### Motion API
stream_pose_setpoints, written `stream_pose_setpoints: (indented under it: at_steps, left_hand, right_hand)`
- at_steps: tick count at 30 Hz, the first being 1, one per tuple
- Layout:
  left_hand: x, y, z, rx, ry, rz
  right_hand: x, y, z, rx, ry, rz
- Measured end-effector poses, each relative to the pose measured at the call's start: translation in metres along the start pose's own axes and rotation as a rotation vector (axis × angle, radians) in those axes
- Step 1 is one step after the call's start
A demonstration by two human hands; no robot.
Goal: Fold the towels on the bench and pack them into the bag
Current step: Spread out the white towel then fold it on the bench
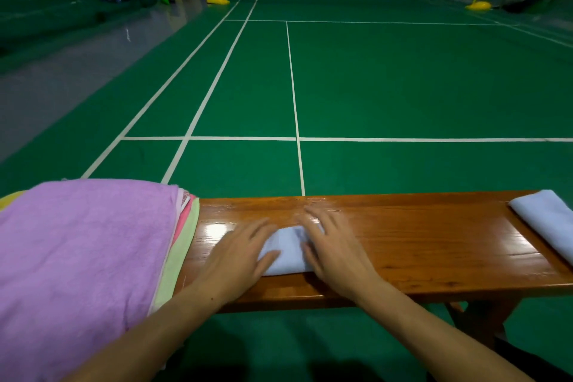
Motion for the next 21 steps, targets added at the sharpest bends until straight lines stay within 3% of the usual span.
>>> stream_pose_setpoints:
  at_steps: [2,7,14,18,21]
  left_hand:
    - [0.006,-0.012,0.001,-0.146,0.003,-0.024]
    - [-0.018,-0.013,-0.002,-0.188,0.046,-0.125]
    - [-0.045,0.001,-0.007,0.034,0.224,0.166]
    - [-0.059,-0.006,-0.012,-0.045,0.36,0.36]
    - [-0.063,-0.012,-0.017,-0.117,0.364,0.484]
  right_hand:
    - [-0.013,-0.015,0.007,-0.152,0.093,-0.015]
    - [0.005,-0.019,0.013,-0.283,0.015,0.035]
    - [0.012,-0.003,0.011,-0.233,-0.103,0.068]
    - [0.003,-0.003,0.009,-0.277,-0.116,-0.089]
    - [0.001,-0.008,0.009,-0.302,-0.135,-0.235]
Point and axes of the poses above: each hand's wrist, its own z-axis away from the middle knuckle, its own y-axis out of the back of the hand, x = y × z, the point moved 6 cm from there along -z, towards the middle knuckle
